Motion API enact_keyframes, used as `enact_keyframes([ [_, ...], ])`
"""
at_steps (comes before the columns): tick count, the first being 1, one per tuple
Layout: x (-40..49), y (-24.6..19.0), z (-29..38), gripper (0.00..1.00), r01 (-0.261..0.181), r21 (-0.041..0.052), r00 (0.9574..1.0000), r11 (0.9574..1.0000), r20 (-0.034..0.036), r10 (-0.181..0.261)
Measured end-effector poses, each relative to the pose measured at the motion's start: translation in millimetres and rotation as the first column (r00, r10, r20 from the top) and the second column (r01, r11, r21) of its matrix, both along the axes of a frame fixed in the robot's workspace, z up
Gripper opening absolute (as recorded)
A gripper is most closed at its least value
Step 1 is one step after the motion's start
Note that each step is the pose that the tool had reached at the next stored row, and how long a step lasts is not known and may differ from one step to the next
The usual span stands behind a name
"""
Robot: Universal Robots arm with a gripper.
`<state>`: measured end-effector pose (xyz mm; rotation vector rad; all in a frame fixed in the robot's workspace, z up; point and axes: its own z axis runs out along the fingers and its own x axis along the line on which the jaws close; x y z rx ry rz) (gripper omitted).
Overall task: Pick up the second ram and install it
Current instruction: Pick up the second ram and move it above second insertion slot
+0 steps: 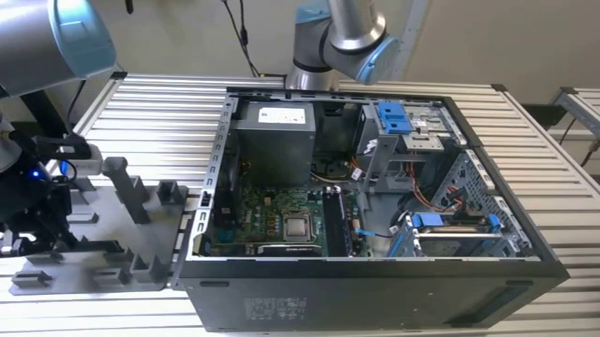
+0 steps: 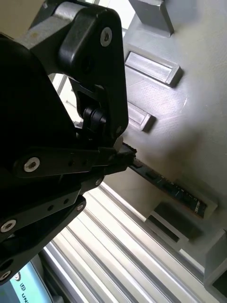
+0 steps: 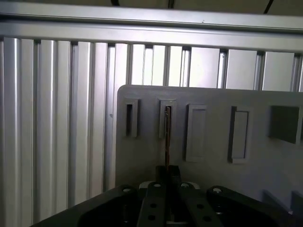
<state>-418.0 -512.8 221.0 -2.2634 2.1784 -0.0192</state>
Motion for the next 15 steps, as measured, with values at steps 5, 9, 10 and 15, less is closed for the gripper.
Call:
enact_keyframes([
  [5, 0.0, 0.0, 5.2, 0.14, 0.000, 0.0000, 1.0000, 1.0000, 0.0000, 0.000],
  [9, 0.0, 0.0, 9.6, 0.14, 0.000, 0.0000, 1.0000, 1.0000, 0.0001, 0.000],
  [10, 0.0, 0.0, 10.6, 0.14, 0.000, 0.0001, 1.0000, 1.0000, 0.0001, 0.000],
  [15, 0.1, -0.1, 15.2, 0.14, 0.000, 0.0000, 1.0000, 1.0000, 0.0001, 0.000],
])
